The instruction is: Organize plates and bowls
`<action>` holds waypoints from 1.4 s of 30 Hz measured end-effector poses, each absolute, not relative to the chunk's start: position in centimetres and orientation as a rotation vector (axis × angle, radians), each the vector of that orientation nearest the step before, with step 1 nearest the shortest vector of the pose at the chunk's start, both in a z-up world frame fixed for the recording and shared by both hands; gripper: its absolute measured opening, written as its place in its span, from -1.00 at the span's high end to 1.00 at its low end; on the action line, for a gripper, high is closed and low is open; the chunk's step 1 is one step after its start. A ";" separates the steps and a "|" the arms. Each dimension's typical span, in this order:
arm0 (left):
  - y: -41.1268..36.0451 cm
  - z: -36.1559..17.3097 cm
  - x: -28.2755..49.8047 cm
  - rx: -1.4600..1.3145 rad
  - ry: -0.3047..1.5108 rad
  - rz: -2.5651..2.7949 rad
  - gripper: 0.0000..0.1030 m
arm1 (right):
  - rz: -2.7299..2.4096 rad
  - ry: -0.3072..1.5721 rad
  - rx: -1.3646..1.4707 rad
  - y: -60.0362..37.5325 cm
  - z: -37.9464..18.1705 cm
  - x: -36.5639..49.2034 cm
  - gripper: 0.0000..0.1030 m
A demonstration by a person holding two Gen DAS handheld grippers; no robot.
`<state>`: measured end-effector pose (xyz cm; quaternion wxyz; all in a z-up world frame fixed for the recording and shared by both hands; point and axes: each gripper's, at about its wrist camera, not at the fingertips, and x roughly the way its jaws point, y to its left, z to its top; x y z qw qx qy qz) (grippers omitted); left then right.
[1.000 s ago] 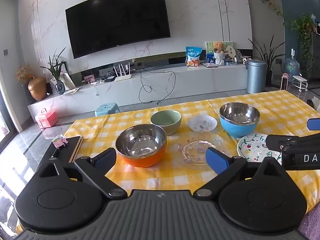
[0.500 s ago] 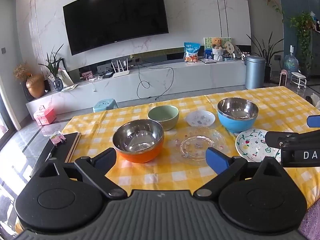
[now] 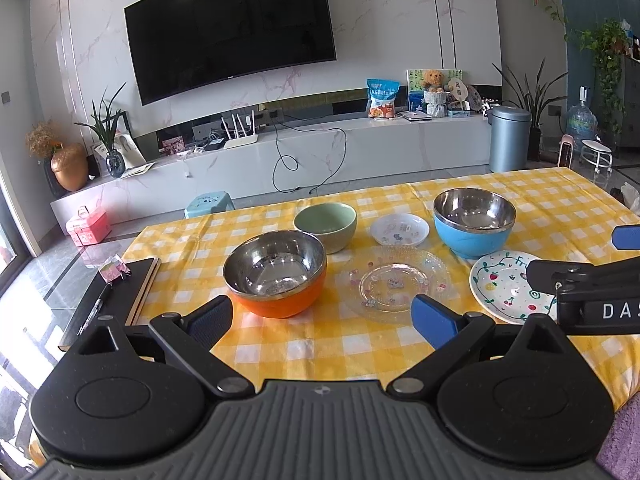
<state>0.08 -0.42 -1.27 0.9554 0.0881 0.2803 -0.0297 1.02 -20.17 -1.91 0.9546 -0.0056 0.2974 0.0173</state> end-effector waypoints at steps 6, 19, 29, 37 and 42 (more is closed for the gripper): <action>-0.4 -1.4 0.0 0.178 0.569 -0.061 -1.00 | 0.038 0.603 -0.019 -20.0 -1.9 1.0 -0.95; -0.2 -1.5 -0.1 0.178 0.570 -0.063 -1.00 | 0.037 0.606 -0.019 -19.8 -2.1 0.9 -0.95; -0.2 -1.5 -0.2 0.178 0.569 -0.063 -1.00 | 0.035 0.616 -0.009 -19.9 -2.3 0.9 -0.95; -0.2 -1.6 -0.3 0.179 0.569 -0.063 -1.00 | 0.035 0.622 -0.006 -20.0 -2.4 1.0 -0.95; -0.2 -1.6 -0.3 0.178 0.570 -0.064 -1.00 | 0.035 0.624 -0.005 -19.9 -2.5 1.0 -0.95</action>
